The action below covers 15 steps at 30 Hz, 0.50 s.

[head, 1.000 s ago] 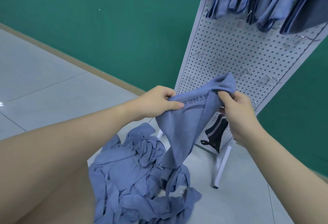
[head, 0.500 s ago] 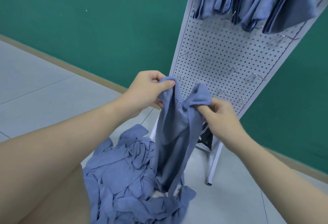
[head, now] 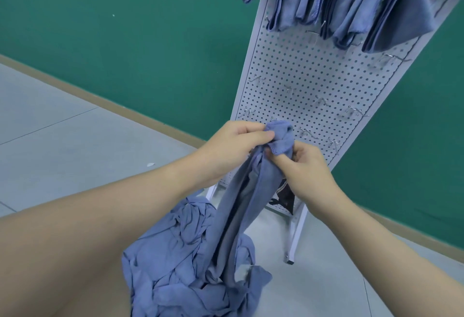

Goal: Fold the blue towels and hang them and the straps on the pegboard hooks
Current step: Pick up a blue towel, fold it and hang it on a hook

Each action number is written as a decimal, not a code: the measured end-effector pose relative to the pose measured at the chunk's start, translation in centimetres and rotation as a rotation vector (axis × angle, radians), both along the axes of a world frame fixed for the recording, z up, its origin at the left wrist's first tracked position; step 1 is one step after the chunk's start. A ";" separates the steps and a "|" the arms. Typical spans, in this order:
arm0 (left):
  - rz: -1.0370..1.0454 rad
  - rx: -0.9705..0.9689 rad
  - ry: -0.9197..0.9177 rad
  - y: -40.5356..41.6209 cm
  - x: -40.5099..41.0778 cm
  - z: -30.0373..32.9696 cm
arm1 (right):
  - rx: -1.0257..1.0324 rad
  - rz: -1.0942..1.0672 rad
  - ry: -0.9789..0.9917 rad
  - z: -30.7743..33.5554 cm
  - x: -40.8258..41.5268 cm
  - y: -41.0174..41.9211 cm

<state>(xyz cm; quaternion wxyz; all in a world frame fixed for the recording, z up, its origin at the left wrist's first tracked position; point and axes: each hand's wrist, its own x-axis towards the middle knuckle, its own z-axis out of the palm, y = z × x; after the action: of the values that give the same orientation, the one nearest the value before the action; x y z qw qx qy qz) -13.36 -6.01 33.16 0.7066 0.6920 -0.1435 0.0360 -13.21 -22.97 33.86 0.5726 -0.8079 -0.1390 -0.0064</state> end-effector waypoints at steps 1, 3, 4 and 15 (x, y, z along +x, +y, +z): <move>-0.007 0.011 -0.016 0.0 -0.1 0.1 | 0.019 -0.024 -0.003 0.2 0.2 -0.2; -0.038 0.022 -0.019 0.1 0.0 0.1 | 0.070 -0.042 -0.016 1.2 0.5 -0.6; -0.076 0.042 0.006 0.2 0.1 -0.2 | 0.122 -0.027 -0.006 1.8 0.6 -0.8; -0.006 0.248 0.140 -0.9 0.7 -2.7 | 0.084 0.011 0.275 1.9 1.6 -1.1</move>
<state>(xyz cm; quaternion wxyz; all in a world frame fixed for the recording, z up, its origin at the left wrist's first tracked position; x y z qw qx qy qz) -12.65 -6.87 30.47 0.6242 0.7742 -0.0996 -0.0325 -11.61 -24.04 35.74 0.6198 -0.7756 -0.0632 0.1017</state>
